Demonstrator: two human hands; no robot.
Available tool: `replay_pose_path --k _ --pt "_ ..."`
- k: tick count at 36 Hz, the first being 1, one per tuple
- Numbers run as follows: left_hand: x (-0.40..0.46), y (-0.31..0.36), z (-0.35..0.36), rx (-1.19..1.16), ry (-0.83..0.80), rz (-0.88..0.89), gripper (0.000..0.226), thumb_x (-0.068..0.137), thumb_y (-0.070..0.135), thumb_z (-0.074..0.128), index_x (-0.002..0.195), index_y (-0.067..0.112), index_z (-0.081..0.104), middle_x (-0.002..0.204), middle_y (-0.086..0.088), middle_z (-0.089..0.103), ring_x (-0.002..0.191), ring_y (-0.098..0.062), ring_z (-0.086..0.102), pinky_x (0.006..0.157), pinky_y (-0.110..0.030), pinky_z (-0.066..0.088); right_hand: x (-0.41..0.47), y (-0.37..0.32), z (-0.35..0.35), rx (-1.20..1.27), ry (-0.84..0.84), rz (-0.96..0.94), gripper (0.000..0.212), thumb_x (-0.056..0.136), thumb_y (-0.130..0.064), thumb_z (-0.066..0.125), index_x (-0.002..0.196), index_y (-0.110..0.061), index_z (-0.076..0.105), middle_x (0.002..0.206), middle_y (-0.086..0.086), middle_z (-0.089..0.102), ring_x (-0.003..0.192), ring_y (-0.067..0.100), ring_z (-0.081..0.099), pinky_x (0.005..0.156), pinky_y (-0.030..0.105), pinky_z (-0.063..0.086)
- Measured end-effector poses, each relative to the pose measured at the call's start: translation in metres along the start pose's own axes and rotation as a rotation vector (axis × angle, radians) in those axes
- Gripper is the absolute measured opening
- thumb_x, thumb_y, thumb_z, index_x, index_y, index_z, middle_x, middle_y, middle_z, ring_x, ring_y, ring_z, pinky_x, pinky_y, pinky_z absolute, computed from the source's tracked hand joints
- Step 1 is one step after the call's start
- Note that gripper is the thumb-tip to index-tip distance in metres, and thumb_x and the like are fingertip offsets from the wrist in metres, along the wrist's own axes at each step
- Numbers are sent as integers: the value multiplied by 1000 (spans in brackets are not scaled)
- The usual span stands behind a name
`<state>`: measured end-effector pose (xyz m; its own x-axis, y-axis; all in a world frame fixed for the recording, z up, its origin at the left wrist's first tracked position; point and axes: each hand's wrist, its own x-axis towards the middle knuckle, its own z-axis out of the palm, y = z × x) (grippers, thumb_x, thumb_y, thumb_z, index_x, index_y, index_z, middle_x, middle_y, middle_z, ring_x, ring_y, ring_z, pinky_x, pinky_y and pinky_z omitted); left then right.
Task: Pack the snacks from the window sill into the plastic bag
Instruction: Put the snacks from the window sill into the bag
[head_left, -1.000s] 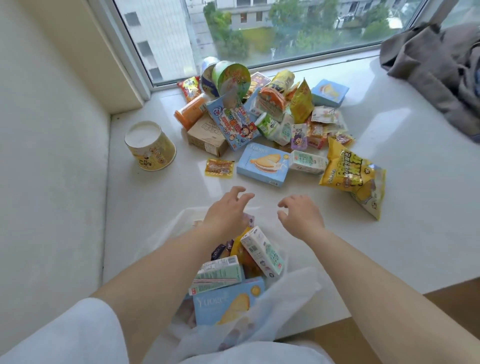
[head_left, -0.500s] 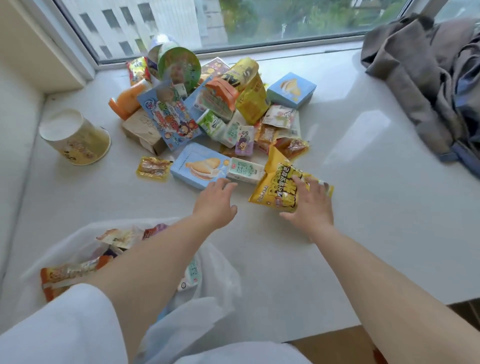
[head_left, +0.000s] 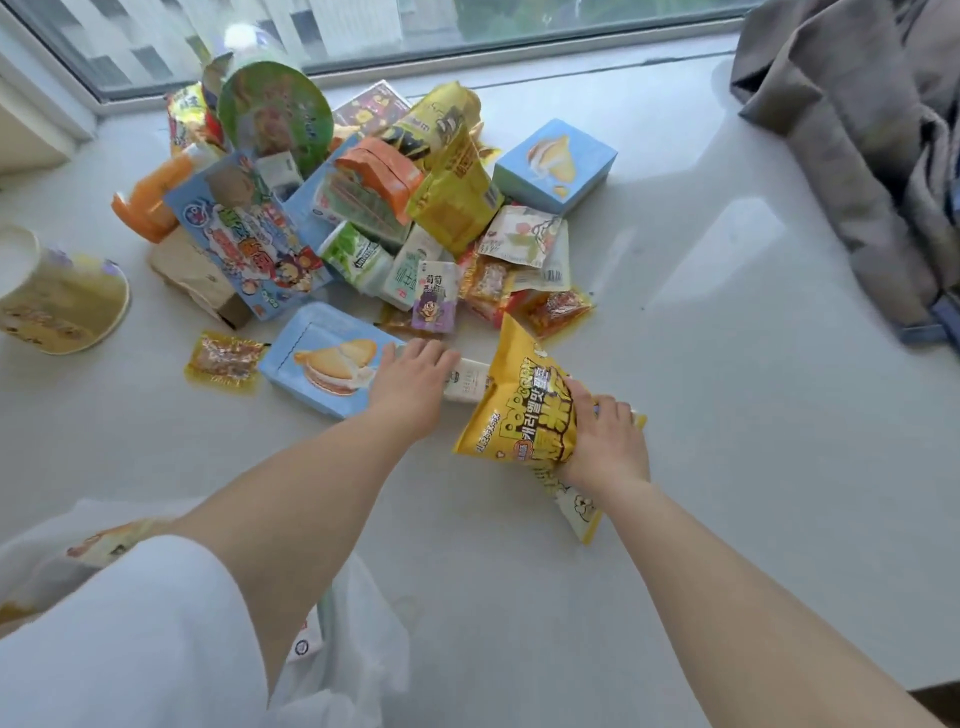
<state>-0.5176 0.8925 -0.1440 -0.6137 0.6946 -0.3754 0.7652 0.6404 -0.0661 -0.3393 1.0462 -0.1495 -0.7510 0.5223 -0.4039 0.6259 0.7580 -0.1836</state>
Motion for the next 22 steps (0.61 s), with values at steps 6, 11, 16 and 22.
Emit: replay_pose_path --k 6,11,16,22 --pt "-1 9 22 -31 36 -89 51 80 39 63 123 24 40 123 1 45 119 -21 39 105 -43 24 6 -2 2 43 40 43 95 65 -42 70 141 -33 13 121 6 43 112 25 39 90 34 37" --pt "-17 16 36 -139 18 -164 46 80 45 63 114 21 43 116 2 50 110 -21 47 79 -35 32 2 -2 -1 98 59 62 78 66 -35 68 133 -28 29 118 5 47 110 26 41 89 34 36" --pt "-44 8 43 -394 -9 -298 52 79 53 62 111 16 45 114 -2 52 105 -24 53 70 -34 38 -22 -7 2 172 126 99 58 68 -28 68 120 -16 46 113 8 52 110 28 41 87 36 35" --pt "-90 -8 28 -643 145 -423 49 73 58 66 97 20 45 97 2 55 84 -22 54 60 -31 35 -53 -30 7 247 115 117 53 65 -14 67 114 -13 47 108 7 54 103 27 43 81 34 37"
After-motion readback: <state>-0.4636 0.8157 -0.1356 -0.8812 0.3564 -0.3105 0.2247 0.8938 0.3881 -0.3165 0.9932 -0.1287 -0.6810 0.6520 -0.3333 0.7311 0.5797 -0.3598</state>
